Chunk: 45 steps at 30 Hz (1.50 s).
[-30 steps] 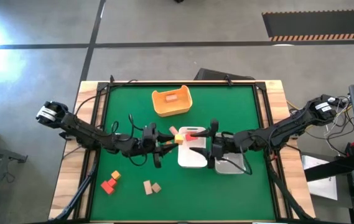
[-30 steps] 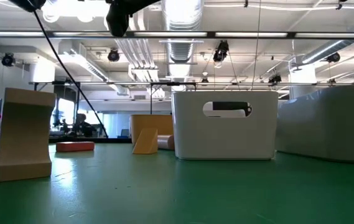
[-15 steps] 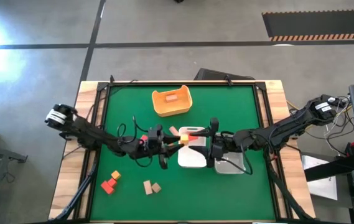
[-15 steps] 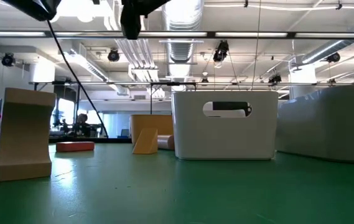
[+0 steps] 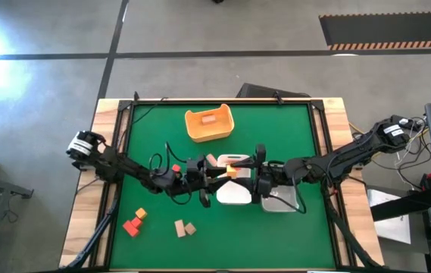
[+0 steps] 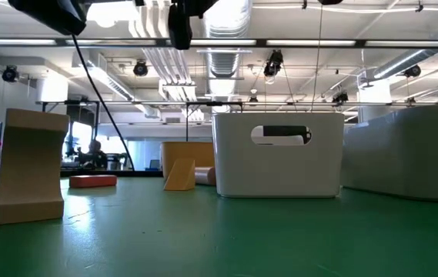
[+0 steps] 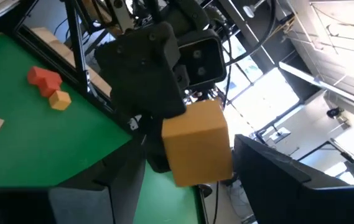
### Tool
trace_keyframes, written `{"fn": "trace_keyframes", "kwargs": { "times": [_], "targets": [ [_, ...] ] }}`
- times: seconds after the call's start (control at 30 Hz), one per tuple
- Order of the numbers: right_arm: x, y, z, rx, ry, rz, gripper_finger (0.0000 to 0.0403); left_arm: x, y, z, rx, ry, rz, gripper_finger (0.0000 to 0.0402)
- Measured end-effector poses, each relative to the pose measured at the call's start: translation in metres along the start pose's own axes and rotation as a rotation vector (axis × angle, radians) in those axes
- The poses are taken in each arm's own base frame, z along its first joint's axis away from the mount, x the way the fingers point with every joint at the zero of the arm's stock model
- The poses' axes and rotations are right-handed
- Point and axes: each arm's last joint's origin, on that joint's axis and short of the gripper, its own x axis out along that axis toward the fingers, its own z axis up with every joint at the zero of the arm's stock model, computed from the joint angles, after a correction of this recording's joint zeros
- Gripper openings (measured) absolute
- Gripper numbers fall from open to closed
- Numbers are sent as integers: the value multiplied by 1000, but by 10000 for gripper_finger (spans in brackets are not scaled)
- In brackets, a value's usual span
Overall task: Sort & place blocks by color
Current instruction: Put the yellow block into the gray bin
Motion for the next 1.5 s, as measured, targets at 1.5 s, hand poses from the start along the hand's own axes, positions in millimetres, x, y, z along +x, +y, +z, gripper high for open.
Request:
{"fn": "trace_keyframes", "kwargs": {
  "times": [1.5],
  "targets": [
    [-38, 25, -46, 513, 713, 271, 120, -34, 19, 16, 193, 235, 152, 283]
  ]
}}
